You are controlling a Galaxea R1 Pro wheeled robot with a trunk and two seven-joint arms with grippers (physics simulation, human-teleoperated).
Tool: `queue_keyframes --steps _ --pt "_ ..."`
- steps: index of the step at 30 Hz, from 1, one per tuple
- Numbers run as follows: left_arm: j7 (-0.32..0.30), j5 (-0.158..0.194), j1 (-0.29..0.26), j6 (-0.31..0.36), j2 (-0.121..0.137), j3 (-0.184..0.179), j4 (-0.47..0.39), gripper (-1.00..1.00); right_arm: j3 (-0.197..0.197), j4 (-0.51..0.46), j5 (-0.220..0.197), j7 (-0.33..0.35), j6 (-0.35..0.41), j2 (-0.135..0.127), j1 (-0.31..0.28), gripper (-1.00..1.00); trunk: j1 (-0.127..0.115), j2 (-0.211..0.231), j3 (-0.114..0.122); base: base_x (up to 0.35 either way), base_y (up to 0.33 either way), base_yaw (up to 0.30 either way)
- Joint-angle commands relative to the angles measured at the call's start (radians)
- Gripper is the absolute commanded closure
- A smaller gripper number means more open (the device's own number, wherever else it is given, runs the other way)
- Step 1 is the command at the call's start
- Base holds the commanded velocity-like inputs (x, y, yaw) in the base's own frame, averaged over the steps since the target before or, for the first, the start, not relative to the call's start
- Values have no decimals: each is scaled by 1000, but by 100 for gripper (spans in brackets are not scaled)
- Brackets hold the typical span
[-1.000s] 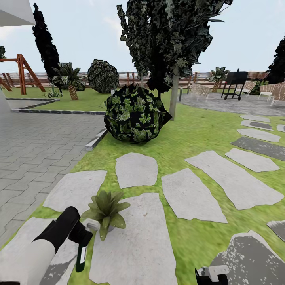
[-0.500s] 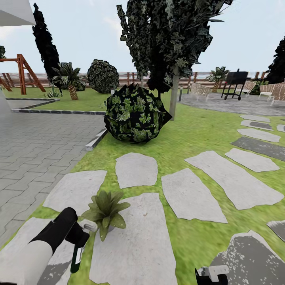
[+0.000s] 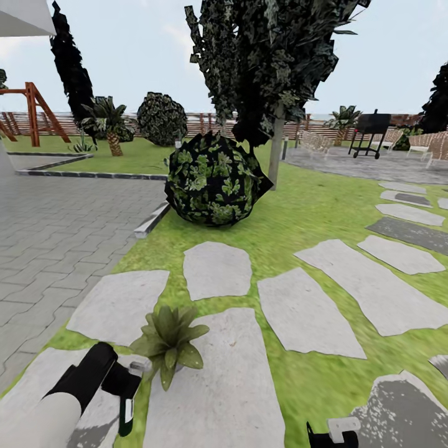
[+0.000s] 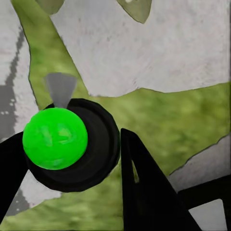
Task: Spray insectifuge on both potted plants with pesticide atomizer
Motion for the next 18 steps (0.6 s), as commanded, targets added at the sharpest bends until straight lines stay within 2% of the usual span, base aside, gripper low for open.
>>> queue_keyframes --steps 1,6,9,12,14,18 --pt "-10 -14 0 1 -3 8 5 100 -4 1 11 -6 -2 0 -1 -100 0 0 -1 165 1 0" --pt "-8 -18 10 -2 -5 7 11 100 -4 0 11 -7 -2 0 -1 -100 0 0 -1 218 0 0" --pt "46 -20 29 -1 -3 -33 11 100 -4 1 11 -6 -2 0 -1 -100 0 0 -1 24 0 0" --pt "81 -19 42 -2 6 -49 12 100 -4 1 11 -5 -2 0 -1 -100 0 0 -1 3 0 0" --pt "82 -12 65 -34 32 -44 11 100 -4 1 11 -5 -2 0 -1 -100 0 0 -1 0 0 0" --pt "78 -9 74 -68 25 -48 11 100 -4 1 11 -5 -2 0 -1 -100 0 0 -1 0 0 0"
